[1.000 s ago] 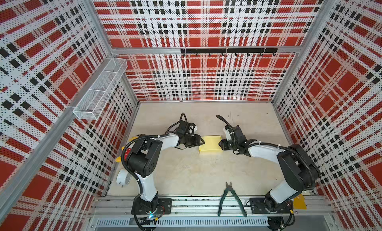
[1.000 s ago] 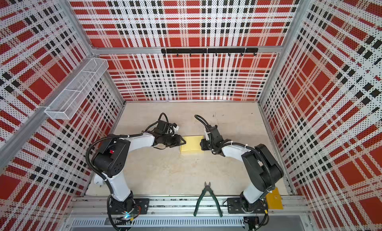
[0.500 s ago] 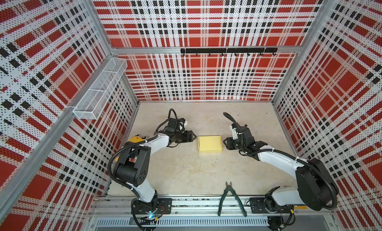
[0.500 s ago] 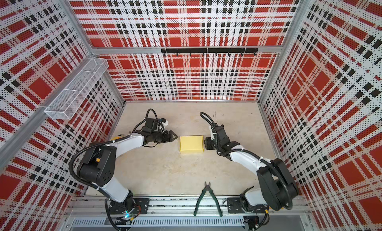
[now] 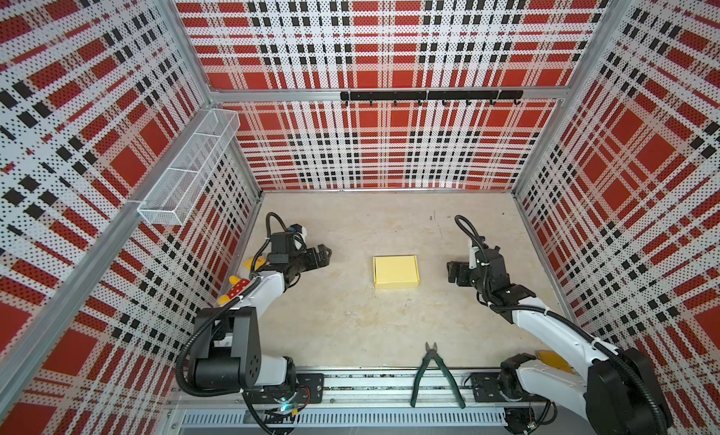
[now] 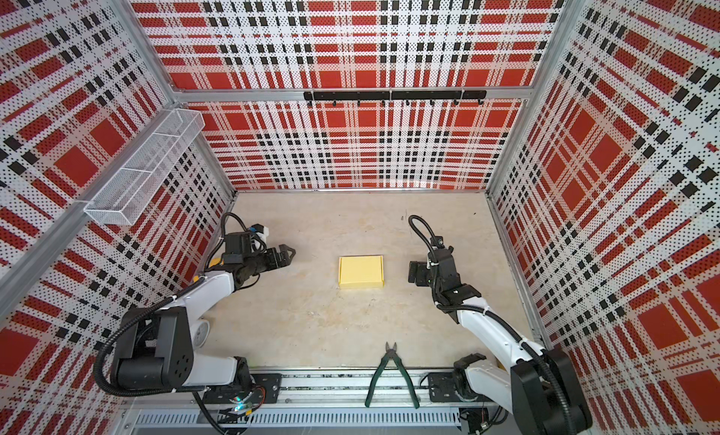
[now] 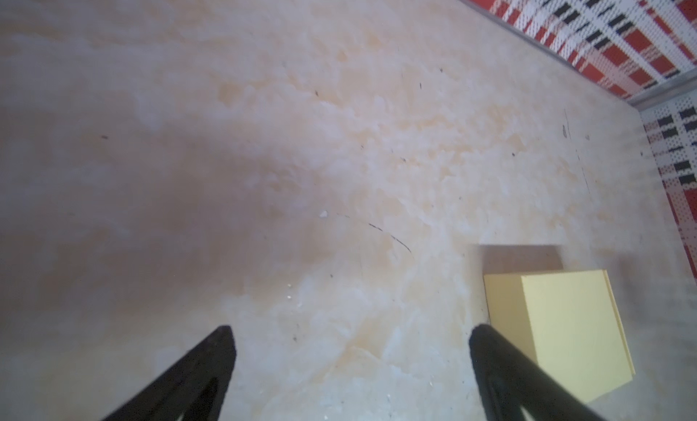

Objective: Assemble paper box
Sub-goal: Reset both arms

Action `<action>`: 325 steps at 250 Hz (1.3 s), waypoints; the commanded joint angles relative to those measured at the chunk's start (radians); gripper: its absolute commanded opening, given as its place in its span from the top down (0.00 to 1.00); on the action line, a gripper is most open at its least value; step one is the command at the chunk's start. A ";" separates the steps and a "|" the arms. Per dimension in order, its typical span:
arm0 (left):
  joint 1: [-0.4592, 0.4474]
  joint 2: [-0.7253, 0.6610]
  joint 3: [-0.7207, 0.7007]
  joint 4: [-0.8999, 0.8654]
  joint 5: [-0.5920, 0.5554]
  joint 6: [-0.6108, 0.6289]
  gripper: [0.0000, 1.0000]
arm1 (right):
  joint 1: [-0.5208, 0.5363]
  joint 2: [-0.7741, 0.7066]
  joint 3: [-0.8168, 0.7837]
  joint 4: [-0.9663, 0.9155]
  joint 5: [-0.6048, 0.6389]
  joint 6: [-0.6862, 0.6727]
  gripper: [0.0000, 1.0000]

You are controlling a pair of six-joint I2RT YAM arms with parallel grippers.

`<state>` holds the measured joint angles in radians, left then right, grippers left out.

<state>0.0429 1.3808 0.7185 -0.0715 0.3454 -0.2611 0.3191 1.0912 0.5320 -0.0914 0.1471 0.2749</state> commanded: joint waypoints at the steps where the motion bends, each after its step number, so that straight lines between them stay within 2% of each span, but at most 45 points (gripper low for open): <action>1: 0.055 -0.056 -0.002 0.038 -0.011 0.028 0.00 | -0.043 -0.051 -0.024 0.080 0.032 -0.056 0.00; 51: 0.117 -0.102 -0.002 0.039 0.001 0.172 0.00 | -0.125 -0.091 -0.055 0.146 0.068 -0.149 0.00; 89: 0.120 -0.089 -0.005 0.085 0.017 0.294 0.00 | -0.137 -0.085 -0.103 0.302 0.069 -0.333 0.00; 117: 0.121 -0.091 -0.082 0.252 0.051 0.335 0.00 | -0.137 -0.062 -0.161 0.457 0.073 -0.468 0.00; 150: 0.141 -0.074 -0.195 0.510 0.103 0.290 0.00 | -0.145 0.015 -0.222 0.661 0.093 -0.557 0.00; 181: 0.155 -0.037 -0.271 0.727 0.137 0.271 0.00 | -0.189 0.129 -0.238 0.828 0.042 -0.521 0.00; 203: 0.163 -0.007 -0.291 0.782 0.134 0.241 0.00 | -0.211 0.210 -0.248 0.945 0.042 -0.506 0.00; 240: 0.162 0.046 -0.334 0.911 0.150 0.217 0.00 | -0.242 0.270 -0.219 0.929 0.042 -0.474 0.00; 289: 0.143 0.125 -0.340 1.031 0.150 0.179 0.00 | -0.249 0.255 -0.212 0.895 -0.008 -0.429 0.00; 312: 0.112 0.165 -0.330 1.073 0.141 0.194 0.00 | -0.284 0.276 -0.244 1.002 -0.083 -0.316 0.00; 325: 0.102 0.162 -0.318 1.045 0.125 0.205 0.01 | -0.287 0.312 -0.248 1.059 -0.092 -0.324 0.00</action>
<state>0.1745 1.5234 0.3927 0.8864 0.4828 -0.0532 0.0555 1.3560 0.2989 0.7769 0.1268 -0.1253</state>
